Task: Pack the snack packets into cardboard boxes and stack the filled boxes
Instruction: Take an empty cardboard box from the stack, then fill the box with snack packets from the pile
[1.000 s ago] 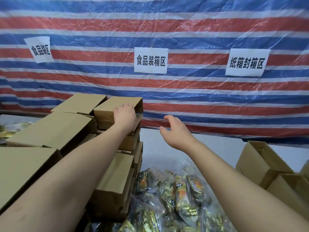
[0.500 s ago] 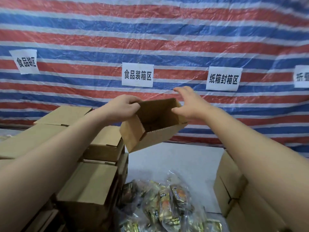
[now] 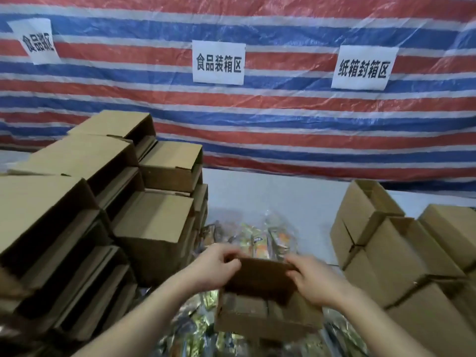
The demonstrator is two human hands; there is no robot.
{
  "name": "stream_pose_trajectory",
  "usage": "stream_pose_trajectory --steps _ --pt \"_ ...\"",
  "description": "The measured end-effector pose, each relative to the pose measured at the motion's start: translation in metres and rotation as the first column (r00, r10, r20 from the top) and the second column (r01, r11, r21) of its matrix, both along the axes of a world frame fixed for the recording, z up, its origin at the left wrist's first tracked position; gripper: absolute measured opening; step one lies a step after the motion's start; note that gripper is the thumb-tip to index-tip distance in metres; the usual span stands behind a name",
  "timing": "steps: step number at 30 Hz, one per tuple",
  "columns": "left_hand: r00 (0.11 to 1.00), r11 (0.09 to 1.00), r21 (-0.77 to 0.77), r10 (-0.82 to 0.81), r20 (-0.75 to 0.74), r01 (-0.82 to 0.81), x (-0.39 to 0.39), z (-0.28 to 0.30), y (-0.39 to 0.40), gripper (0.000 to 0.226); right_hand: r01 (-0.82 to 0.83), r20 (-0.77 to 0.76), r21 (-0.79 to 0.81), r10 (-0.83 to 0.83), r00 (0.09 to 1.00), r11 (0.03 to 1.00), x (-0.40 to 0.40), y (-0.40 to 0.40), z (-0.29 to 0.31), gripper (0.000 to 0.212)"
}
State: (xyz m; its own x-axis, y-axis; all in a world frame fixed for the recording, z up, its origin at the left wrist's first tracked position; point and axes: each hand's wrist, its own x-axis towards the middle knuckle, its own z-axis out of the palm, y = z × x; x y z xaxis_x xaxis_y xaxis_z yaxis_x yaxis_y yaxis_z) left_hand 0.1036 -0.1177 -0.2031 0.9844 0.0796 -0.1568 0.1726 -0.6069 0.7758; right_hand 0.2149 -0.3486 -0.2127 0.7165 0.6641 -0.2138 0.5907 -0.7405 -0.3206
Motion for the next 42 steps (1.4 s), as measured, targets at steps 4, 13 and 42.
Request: stream_pose_trajectory --steps 4,13,42 --pt "0.984 0.992 -0.07 0.09 -0.152 -0.102 -0.049 -0.087 -0.033 0.022 0.057 -0.073 -0.063 -0.062 0.995 0.996 -0.058 -0.021 -0.074 0.014" --pt "0.951 0.977 -0.085 0.168 -0.262 -0.196 -0.089 -0.157 -0.054 0.016 0.147 -0.086 -0.09 -0.155 0.984 0.985 -0.117 -0.025 -0.13 0.018" --pt "0.79 0.756 0.364 0.607 -0.081 -0.544 -0.116 -0.22 0.046 0.039 -0.018 0.075 -0.23 0.036 0.997 0.973 -0.137 0.01 -0.132 0.075"
